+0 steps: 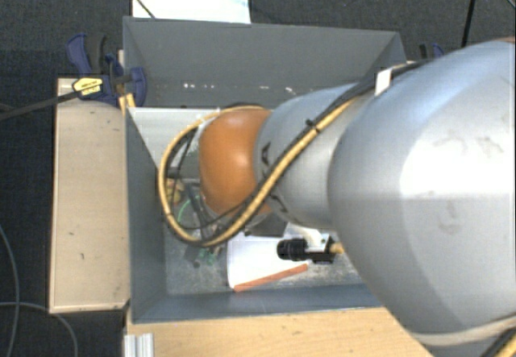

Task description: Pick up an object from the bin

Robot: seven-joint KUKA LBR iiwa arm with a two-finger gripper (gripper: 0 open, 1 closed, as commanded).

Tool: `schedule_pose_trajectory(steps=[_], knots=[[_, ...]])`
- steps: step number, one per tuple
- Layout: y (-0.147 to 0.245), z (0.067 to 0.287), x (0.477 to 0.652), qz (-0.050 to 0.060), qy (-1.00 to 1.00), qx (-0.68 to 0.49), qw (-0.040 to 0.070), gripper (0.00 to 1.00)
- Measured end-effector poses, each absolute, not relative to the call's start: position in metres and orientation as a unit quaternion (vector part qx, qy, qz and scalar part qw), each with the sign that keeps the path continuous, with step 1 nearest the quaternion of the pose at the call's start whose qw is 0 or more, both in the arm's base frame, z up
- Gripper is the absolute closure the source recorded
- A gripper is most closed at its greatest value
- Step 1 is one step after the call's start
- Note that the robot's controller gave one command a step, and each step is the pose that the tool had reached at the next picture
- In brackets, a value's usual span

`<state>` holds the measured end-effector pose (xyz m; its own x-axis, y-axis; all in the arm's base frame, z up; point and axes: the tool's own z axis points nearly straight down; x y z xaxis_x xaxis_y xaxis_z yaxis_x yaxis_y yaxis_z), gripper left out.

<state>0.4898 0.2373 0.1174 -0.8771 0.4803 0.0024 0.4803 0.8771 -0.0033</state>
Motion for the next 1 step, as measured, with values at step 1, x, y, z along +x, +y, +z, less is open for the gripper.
schedule_pose_trajectory(steps=[1], knots=[[0.2378,0.1359,0.4907,0.0,-0.969,-0.248,0.0,1.0]])
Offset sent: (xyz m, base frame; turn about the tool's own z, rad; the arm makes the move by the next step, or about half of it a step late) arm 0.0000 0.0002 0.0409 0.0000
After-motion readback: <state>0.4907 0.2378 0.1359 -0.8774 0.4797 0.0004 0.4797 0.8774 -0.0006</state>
